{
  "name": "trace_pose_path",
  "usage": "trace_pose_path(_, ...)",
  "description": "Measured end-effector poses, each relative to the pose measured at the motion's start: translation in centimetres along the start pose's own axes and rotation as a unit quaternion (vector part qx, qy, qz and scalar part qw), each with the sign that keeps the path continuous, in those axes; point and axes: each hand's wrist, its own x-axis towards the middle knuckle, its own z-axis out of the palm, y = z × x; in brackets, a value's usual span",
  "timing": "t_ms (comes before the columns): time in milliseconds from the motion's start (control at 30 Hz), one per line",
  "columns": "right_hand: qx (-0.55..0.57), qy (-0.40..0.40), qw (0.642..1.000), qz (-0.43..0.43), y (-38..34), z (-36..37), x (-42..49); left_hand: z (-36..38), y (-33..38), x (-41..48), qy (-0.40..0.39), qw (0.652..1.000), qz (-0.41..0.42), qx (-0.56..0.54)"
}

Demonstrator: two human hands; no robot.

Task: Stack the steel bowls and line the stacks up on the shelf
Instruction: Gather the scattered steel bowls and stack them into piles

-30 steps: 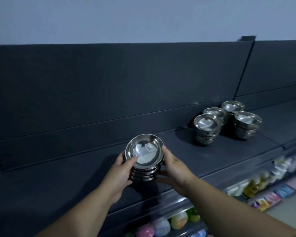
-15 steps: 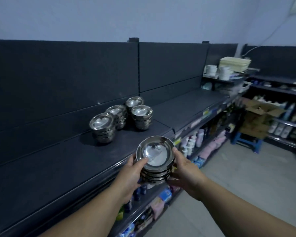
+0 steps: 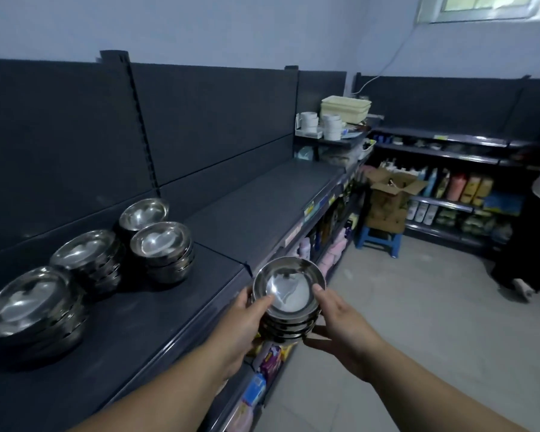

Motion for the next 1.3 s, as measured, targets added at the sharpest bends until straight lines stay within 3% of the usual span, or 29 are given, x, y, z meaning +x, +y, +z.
trace_pose_path(200,0.025,0.066,0.997,0.019,-2.9,-2.0,6.2,1.3,2.4,9.2,-0.063,0.998,-0.015,0.000)
trace_pose_path(467,0.049,0.096,0.994,0.024,-5.8,-8.5,14.8,6.5,4.2,20.3,-0.079,0.997,-0.020,0.011)
trace_pose_path(933,-0.002,0.016,1.000,0.016,-14.5,-28.7,32.4,22.7,7.6,39.8,-0.003,1.000,0.002,0.017)
trace_pose_path(1300,-0.007,-0.027,1.000,-0.004,-21.3,-32.4,48.8,24.5,13.7,55.0,0.065,0.997,0.036,-0.029)
